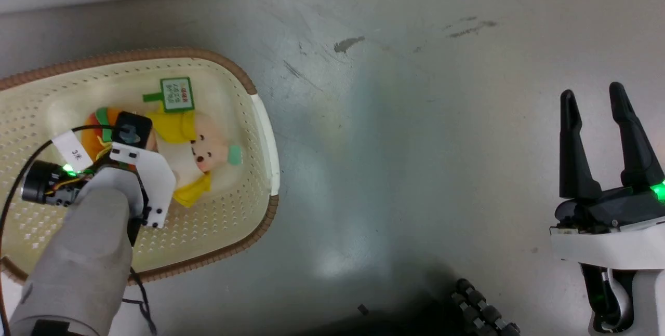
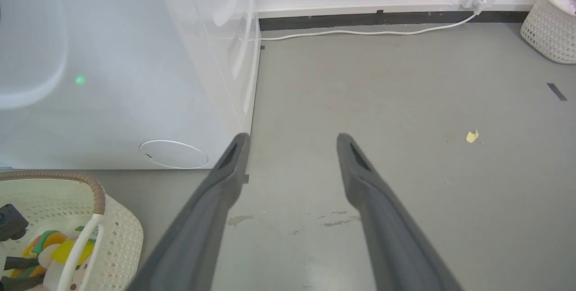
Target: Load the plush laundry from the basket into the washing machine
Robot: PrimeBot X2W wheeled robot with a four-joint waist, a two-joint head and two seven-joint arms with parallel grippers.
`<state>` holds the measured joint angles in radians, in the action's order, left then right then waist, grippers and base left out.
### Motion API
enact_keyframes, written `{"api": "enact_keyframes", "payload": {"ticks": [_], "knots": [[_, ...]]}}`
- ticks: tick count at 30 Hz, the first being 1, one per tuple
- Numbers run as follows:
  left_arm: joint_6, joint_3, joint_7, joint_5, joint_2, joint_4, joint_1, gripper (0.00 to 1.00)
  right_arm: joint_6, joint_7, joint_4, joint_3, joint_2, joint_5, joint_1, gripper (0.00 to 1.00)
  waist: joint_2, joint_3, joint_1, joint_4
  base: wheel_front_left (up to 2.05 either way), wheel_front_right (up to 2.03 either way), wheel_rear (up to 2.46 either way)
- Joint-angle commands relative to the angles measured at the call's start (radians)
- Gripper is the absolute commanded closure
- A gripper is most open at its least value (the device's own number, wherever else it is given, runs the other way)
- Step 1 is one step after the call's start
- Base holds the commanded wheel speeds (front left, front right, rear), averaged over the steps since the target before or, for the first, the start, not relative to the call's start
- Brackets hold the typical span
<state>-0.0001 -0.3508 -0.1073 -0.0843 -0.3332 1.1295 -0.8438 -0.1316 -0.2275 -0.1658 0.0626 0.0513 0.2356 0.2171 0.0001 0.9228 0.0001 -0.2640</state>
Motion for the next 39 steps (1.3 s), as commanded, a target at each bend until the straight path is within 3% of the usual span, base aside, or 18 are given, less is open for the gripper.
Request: {"api": "enact_keyframes", "payload": {"ticks": [1,13,22,30,39], "knots": [[-0.002,-0.009,-0.003,-0.006,-0.009,0.028,-0.013,1.0,0.001,-0.009,-0.005,0.003,-0.001,0.01,0.025,0.0,-0.0001,0.012,-0.0001,-0.009,0.0,0.0,0.0],[0.001,-0.032,0.047,-0.062,-0.045,0.154,-0.047,1.0,0.001,-0.034,0.024,0.005,-0.001,0.056,0.099,0.0,-0.0001,0.004,-0.0001,-0.054,0.0,0.0,0.0],[-0.01,-0.027,0.137,-0.105,0.026,0.159,0.073,1.0,0.001,-0.034,0.066,0.006,-0.001,-0.002,0.07,0.0,-0.0001,-0.244,-0.0001,-0.005,0.0,0.0,0.0],[-0.05,-0.028,0.282,-0.137,0.084,0.147,0.173,1.0,0.001,-0.034,0.091,0.017,-0.001,-0.064,0.004,0.0,-0.0001,-0.462,-0.0001,0.065,0.0,0.0,0.0],[-0.073,-0.01,0.367,-0.175,0.106,0.02,0.263,1.0,0.001,-0.034,0.105,0.043,-0.001,-0.109,-0.087,0.0,-0.0001,-0.629,-0.0001,0.149,0.0,0.0,0.0]]}}
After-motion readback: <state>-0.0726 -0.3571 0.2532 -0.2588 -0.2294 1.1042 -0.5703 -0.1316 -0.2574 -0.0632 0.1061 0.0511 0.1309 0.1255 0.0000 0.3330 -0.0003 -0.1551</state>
